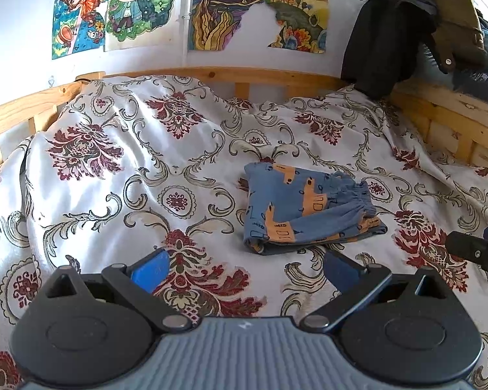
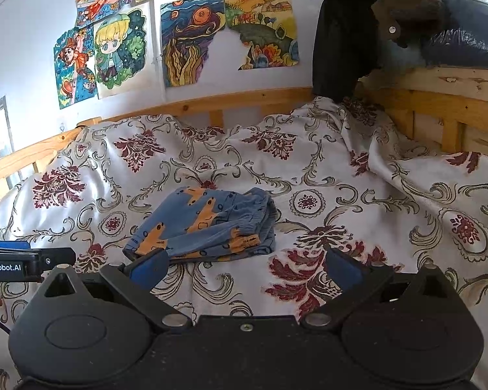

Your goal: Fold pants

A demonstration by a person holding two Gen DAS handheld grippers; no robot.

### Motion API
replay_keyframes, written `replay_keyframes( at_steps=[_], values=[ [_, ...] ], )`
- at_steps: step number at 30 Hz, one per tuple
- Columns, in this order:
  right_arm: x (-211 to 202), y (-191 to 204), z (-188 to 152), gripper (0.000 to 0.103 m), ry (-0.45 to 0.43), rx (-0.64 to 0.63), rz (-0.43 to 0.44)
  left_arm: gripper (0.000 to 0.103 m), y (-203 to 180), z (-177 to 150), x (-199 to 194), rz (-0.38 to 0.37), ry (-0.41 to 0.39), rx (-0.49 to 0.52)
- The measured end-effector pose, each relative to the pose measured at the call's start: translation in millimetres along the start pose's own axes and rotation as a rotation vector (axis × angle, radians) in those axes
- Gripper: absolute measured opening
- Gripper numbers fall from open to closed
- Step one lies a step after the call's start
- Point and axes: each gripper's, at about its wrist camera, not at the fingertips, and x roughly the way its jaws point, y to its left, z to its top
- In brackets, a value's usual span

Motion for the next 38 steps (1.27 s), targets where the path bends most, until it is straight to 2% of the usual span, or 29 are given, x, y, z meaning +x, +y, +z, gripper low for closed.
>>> replay_keyframes(
  at_steps=[27,38],
  values=[
    [2.9,1.3,-2.8,0.102,0.021,-0.011,0.007,0.103,-0.4,0.3,-1.1,-0.008,0.025,-0.007],
    [3.5,1.2,-2.3,0.102,0.024,-0.014,0.011,0.103,-4.6,1.6,-8.4,-0.016,-0.025,0.034]
  ],
)
